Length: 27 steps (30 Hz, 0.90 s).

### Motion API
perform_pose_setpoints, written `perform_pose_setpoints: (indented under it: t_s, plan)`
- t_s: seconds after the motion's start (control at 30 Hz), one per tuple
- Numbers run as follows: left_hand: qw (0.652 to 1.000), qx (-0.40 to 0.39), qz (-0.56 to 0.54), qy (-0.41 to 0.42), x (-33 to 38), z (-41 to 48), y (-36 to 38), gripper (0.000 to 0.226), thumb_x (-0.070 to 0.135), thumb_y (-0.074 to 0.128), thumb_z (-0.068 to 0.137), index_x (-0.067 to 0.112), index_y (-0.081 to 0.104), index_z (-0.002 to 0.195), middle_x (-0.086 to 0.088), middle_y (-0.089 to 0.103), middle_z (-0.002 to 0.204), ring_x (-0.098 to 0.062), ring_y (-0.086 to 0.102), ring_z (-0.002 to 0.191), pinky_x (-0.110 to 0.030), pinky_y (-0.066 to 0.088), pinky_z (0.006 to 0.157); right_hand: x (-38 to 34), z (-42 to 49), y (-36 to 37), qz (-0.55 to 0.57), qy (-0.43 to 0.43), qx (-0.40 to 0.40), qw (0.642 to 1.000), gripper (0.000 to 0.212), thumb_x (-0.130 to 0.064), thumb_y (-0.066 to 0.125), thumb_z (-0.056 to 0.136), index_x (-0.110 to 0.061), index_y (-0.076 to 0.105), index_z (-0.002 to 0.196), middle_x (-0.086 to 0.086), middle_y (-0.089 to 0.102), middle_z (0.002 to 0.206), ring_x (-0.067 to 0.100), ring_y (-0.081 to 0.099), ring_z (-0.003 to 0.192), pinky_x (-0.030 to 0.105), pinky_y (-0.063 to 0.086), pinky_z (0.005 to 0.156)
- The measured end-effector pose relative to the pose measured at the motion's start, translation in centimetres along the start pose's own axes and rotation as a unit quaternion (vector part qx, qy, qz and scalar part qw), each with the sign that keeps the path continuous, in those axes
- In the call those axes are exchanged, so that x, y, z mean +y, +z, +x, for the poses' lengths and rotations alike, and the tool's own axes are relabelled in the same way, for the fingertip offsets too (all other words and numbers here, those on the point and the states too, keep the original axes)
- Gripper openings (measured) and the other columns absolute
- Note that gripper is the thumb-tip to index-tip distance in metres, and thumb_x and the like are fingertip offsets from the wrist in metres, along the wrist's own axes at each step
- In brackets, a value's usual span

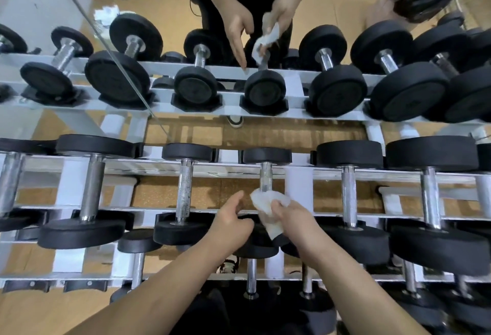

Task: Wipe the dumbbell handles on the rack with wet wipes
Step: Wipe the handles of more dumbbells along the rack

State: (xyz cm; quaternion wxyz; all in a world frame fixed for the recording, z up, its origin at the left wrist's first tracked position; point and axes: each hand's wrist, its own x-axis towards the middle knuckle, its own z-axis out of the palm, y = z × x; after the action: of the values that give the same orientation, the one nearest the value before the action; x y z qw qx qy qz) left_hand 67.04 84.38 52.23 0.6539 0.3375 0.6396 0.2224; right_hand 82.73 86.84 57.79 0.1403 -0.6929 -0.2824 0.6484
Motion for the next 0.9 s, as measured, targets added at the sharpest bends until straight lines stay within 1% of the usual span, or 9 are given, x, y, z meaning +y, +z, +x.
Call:
perform_pose_setpoints:
  t_s: [0.1,0.2,0.27,0.37,0.47,0.53,0.63,0.73,0.9]
  plan:
    - [0.989,-0.034,-0.146,-0.001,1.2,-0.1,-0.5,0.072,0.002,0.054,0.063,0.014,0.063,0.133,-0.017,0.07,0.114,-0.031,0.067,0.102,-0.037,0.052,0.08,-1.5,-1.6,-1.5,0.214,0.028,-0.064,0.974,0.031,-0.024,0.044,0.11,-0.006,0.062,0.128,0.017,0.077,0.114,0.033,0.073,0.107,0.044,0.057,0.086]
    - [0.94,-0.176,-0.292,-0.021,2.8,-0.9,-1.2,0.066,0.005,0.059,0.073,-0.005,0.054,0.138,-0.031,0.058,0.124,-0.04,0.057,0.113,-0.048,0.041,0.094,-0.9,-1.9,-2.0,0.284,0.034,-0.102,0.953,0.036,-0.021,0.044,0.109,-0.001,0.06,0.134,0.022,0.073,0.124,0.04,0.067,0.121,0.056,0.05,0.108]
    - [0.935,-0.191,-0.296,-0.041,3.1,-0.9,-1.1,0.056,0.017,0.069,0.086,-0.004,0.058,0.137,-0.028,0.061,0.128,-0.039,0.059,0.116,-0.047,0.044,0.097,-0.2,-1.6,-2.0,0.298,0.037,-0.113,0.947,0.038,-0.022,0.044,0.108,0.0,0.059,0.136,0.024,0.069,0.13,0.041,0.066,0.123,0.058,0.046,0.111]
    - [0.964,-0.095,-0.234,-0.087,3.1,-0.9,-1.0,0.058,0.022,0.095,0.071,-0.001,0.067,0.115,-0.023,0.07,0.12,-0.037,0.07,0.107,-0.045,0.055,0.09,0.3,-0.6,-1.7,0.216,0.008,-0.087,0.972,0.037,-0.025,0.044,0.108,-0.005,0.067,0.13,0.019,0.073,0.124,0.034,0.071,0.112,0.047,0.055,0.094]
    - [0.958,-0.049,-0.264,-0.104,3.4,-0.9,-1.7,0.049,0.012,0.084,0.083,-0.003,0.066,0.126,-0.024,0.072,0.122,-0.042,0.069,0.113,-0.053,0.055,0.099,0.6,1.0,-1.5,0.147,-0.029,0.007,0.989,0.025,-0.021,0.053,0.106,-0.013,0.074,0.116,0.013,0.077,0.115,0.029,0.074,0.103,0.041,0.06,0.08]
    - [0.962,0.033,-0.257,-0.089,4.1,-0.7,-2.6,0.046,0.013,0.085,0.081,-0.001,0.066,0.121,-0.025,0.072,0.118,-0.041,0.07,0.109,-0.055,0.054,0.097,1.1,2.4,-1.4,0.087,-0.043,0.082,0.992,0.02,-0.025,0.062,0.102,-0.017,0.072,0.117,0.004,0.074,0.115,0.024,0.07,0.106,0.04,0.059,0.087]
    - [0.978,0.121,-0.169,-0.01,5.0,-0.2,-2.3,0.03,0.021,0.089,0.076,0.009,0.065,0.091,-0.022,0.073,0.092,-0.026,0.068,0.08,-0.039,0.054,0.077,2.2,3.2,-1.0,-0.094,-0.078,0.081,0.989,0.034,-0.03,0.06,0.1,-0.031,0.061,0.134,-0.017,0.067,0.124,0.008,0.063,0.113,0.028,0.048,0.098]
    - [0.984,0.134,0.014,0.12,5.1,1.0,0.2,0.023,0.014,0.081,0.086,0.019,0.059,0.081,0.0,0.063,0.075,-0.011,0.056,0.063,-0.023,0.048,0.064,4.1,4.1,-1.2,-0.113,-0.074,-0.025,0.99,0.061,-0.016,0.053,0.096,-0.046,0.045,0.149,-0.021,0.065,0.133,0.001,0.065,0.117,0.019,0.048,0.092]
    - [0.899,0.005,0.323,0.295,1.6,4.1,2.6,0.019,0.008,0.061,0.087,0.021,0.069,0.099,0.008,0.055,0.111,-0.012,0.054,0.106,-0.032,0.051,0.092,3.4,4.3,-2.9,-0.189,-0.085,-0.051,0.977,0.06,0.002,0.042,0.095,-0.048,0.06,0.125,-0.008,0.074,0.102,0.012,0.064,0.086,0.01,0.045,0.063]
